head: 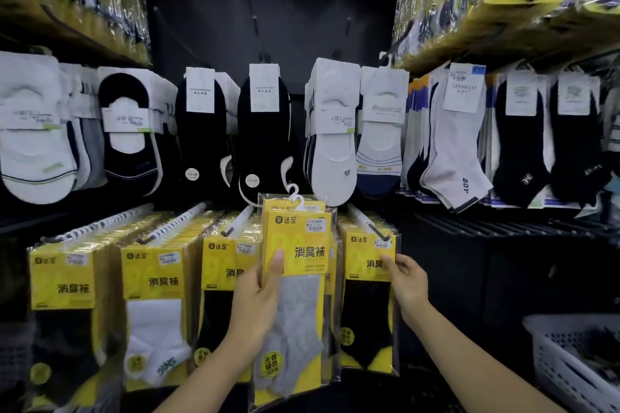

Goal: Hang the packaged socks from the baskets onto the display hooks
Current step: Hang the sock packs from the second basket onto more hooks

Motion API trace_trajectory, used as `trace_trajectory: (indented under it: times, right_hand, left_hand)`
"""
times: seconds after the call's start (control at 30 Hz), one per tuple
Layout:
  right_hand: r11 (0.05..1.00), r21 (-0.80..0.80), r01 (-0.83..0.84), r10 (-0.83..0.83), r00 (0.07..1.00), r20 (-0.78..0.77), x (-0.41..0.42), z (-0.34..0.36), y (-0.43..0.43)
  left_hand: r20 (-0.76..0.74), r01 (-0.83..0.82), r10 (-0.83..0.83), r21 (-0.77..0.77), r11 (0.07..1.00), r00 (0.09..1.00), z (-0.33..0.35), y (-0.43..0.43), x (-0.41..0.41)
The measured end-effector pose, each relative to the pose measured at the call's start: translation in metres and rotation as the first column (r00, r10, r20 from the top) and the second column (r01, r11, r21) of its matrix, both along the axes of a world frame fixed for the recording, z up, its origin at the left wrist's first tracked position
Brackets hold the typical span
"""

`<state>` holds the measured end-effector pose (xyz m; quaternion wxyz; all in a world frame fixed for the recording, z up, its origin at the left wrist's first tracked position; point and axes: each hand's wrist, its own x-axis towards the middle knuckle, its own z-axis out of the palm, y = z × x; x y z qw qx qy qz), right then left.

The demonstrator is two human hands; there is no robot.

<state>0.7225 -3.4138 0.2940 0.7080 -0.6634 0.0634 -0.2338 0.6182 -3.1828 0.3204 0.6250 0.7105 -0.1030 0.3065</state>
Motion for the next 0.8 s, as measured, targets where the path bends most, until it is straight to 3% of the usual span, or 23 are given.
trace_trajectory:
  times: [0.13, 0.23, 0.4, 0.53, 0.67, 0.8]
  right_hand:
    - [0.973, 0.051, 0.227, -0.216, 0.963, -0.163, 0.005, -0.019, -0.006]
    - [0.966, 0.032, 0.256, -0.243, 0.944, -0.222, -0.004, -0.031, -0.017]
    - [0.999, 0.018, -0.049, 0.050, 0.995, -0.088, -0.045, -0.011, -0.003]
    - [0.942, -0.005, -0.336, 0.336, 0.940, 0.066, -0.097, 0.021, 0.033]
    - [0.943, -0.033, -0.330, 0.330, 0.928, 0.171, -0.129, 0.035, 0.056]
    - [0.940, 0.023, -0.340, 0.334, 0.933, 0.134, -0.135, 0.033, 0.051]
  left_hand:
    - [0.005, 0.005, -0.005, -0.013, 1.000, 1.000, -0.001, -0.002, 0.002]
    - [-0.005, 0.013, -0.013, -0.026, 1.000, 1.000, -0.002, -0.004, 0.001]
    - [-0.046, 0.078, -0.080, -0.056, 0.995, 0.996, -0.004, -0.012, -0.012]
    - [-0.037, 0.161, -0.166, -0.110, 0.981, 0.985, -0.004, -0.026, -0.030]
    - [-0.082, 0.151, -0.165, -0.156, 0.976, 0.983, -0.005, -0.034, -0.038]
    - [-0.087, 0.116, -0.128, -0.135, 0.984, 0.988, -0.003, -0.034, -0.050]
